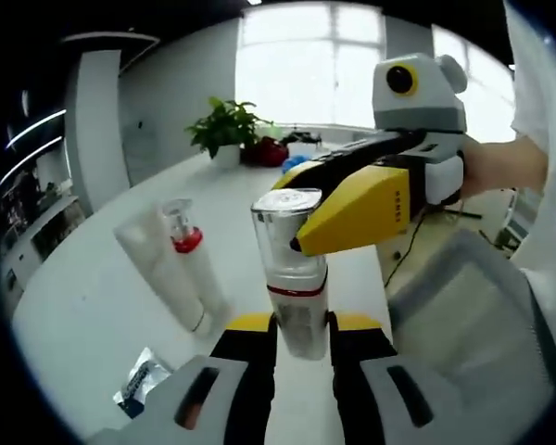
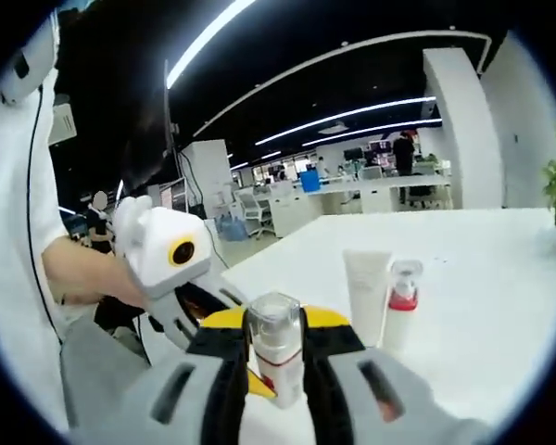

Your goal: Arrange the skincare products in the storage area until every visible bottle or jar stands upright without overlapping.

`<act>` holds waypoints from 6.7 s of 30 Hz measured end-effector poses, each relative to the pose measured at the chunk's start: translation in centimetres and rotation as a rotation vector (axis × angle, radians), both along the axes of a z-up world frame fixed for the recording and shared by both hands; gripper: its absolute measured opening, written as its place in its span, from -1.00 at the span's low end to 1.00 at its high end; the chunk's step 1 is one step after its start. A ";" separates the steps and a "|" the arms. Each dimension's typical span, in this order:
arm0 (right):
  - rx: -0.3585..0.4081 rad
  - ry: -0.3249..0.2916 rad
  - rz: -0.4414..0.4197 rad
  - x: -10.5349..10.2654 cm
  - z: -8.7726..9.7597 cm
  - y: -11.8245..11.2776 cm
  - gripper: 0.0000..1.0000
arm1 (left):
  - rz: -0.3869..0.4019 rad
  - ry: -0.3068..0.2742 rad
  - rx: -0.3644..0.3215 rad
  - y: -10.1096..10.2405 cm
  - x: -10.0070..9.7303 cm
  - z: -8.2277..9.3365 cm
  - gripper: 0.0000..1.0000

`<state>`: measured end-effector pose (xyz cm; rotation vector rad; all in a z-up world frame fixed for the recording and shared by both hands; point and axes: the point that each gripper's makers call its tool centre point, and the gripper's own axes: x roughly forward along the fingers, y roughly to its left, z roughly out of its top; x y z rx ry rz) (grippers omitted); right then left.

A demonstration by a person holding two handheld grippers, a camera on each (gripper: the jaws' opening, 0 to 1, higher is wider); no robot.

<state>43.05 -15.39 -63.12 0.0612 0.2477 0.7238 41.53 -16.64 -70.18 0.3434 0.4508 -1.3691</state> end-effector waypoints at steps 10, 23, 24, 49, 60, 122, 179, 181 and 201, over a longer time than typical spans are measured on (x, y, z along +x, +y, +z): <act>-0.115 0.006 0.001 1.1 -2.9 -0.6 -0.59 | 0.001 -0.024 0.045 -0.8 1.7 -2.8 -0.64; -0.184 0.051 -0.023 2.1 -7.3 -1.8 -0.58 | 0.010 -0.029 0.082 -1.9 3.0 -7.0 -0.64; -0.184 0.055 -0.027 2.2 -7.5 -1.9 -0.58 | 0.010 -0.028 0.083 -2.0 3.1 -7.2 -0.64; -0.228 0.051 -0.077 4.6 -9.0 -3.7 -0.58 | 0.043 -0.030 0.039 -3.4 5.5 -8.2 -0.66; -0.236 0.073 -0.119 5.6 -10.0 -4.8 -0.62 | 0.045 -0.030 0.046 -4.2 6.7 -8.9 -0.67; -0.206 0.303 -0.637 7.2 -17.0 -7.8 -0.53 | 0.140 -0.002 0.102 1.5 5.5 -8.0 -0.49; -0.163 0.244 -0.198 -3.2 -9.3 -1.0 0.67 | 0.569 0.206 0.025 14.4 -2.7 -3.7 0.70; -0.137 0.261 -0.182 -3.6 -9.3 -0.6 0.72 | 0.582 0.202 0.016 14.9 -3.1 -3.5 0.77; -0.123 0.266 -0.111 -6.6 -7.6 -0.1 0.89 | 0.716 0.222 -0.017 18.4 -6.6 -2.1 0.94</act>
